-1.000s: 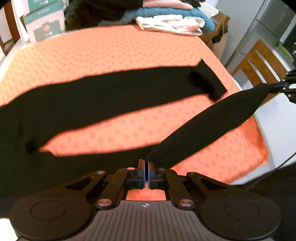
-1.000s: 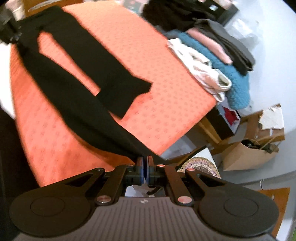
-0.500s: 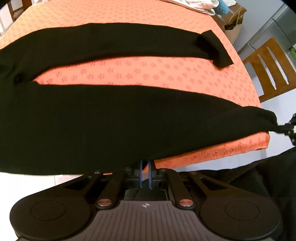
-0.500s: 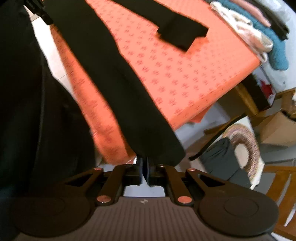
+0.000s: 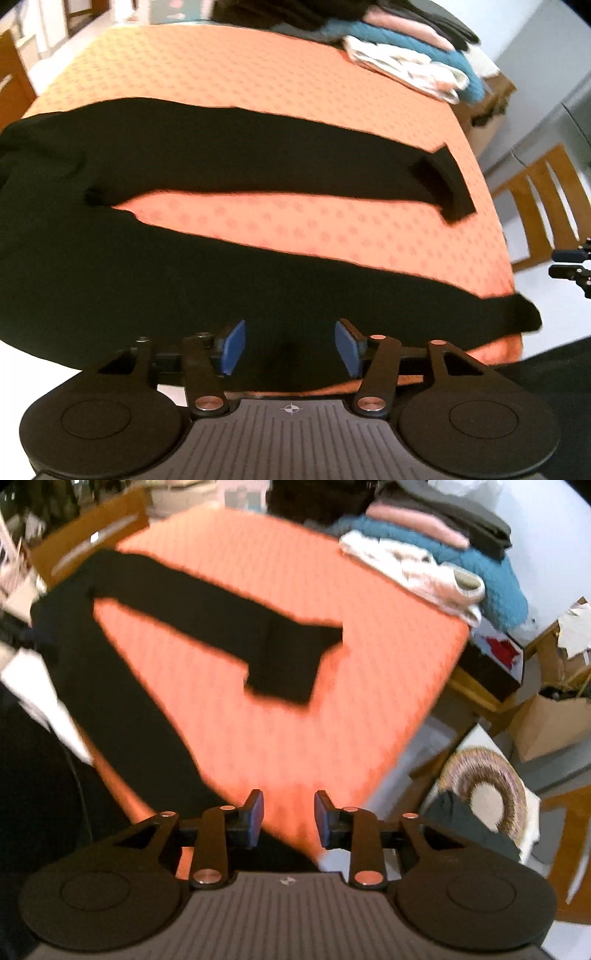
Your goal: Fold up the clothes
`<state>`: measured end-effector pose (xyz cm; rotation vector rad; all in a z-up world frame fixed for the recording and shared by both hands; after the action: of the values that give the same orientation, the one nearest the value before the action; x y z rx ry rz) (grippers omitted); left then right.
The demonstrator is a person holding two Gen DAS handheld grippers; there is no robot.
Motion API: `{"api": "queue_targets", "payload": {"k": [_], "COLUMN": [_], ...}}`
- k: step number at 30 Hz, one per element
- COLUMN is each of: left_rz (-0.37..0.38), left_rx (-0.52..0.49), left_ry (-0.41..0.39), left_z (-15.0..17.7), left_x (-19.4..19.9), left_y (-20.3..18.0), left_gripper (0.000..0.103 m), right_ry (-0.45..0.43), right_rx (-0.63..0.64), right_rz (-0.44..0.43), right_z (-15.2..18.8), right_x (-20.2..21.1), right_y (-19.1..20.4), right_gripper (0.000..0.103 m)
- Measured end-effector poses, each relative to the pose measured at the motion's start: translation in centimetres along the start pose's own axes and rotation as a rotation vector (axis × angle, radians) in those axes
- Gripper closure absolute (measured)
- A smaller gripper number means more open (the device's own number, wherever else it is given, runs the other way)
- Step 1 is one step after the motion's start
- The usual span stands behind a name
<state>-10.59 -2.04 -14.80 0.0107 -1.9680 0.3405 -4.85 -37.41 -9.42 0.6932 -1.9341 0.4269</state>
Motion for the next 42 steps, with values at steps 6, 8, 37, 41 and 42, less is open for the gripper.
{"api": "queue_targets", "payload": {"k": [6, 8, 37, 41, 42], "left_rz": [-0.056, -0.071, -0.103, -0.112, -0.115], "left_rx": [0.095, 0.128, 0.21, 0.203, 0.202], "left_ry": [-0.042, -0.054, -0.082, -0.083, -0.082], "left_z": [-1.2, -1.4, -2.3, -2.7, -2.7], "left_x": [0.2, 0.3, -0.7, -0.8, -0.8], "left_y": [2.4, 3.2, 2.9, 2.3, 2.2], "left_gripper": [0.041, 0.04, 0.037, 0.037, 0.036], "right_ry": [-0.019, -0.017, -0.035, -0.027, -0.02], "right_rx": [0.009, -0.002, -0.358, -0.353, -0.356], "right_rz": [0.012, 0.013, 0.153, 0.132, 0.126], "right_z": [-4.9, -6.1, -5.5, -4.8, -4.6], "right_x": [-4.9, -6.5, -10.1, -10.8, -11.2], "right_y": [1.8, 2.2, -12.2, -11.9, -11.8], "right_gripper": [0.065, 0.059, 0.092, 0.082, 0.074]}}
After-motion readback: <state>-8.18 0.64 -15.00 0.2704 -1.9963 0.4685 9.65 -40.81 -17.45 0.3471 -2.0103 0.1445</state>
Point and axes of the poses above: each gripper's, at about its wrist camera, not at the fingertips, and x roughly against the way its jaws point, y to its left, z to its underside, the point moved 8 cm from there along -x, roughly the way its jaws point, and after that the axes turned 1 degree about -y, right-handed, at the moved point
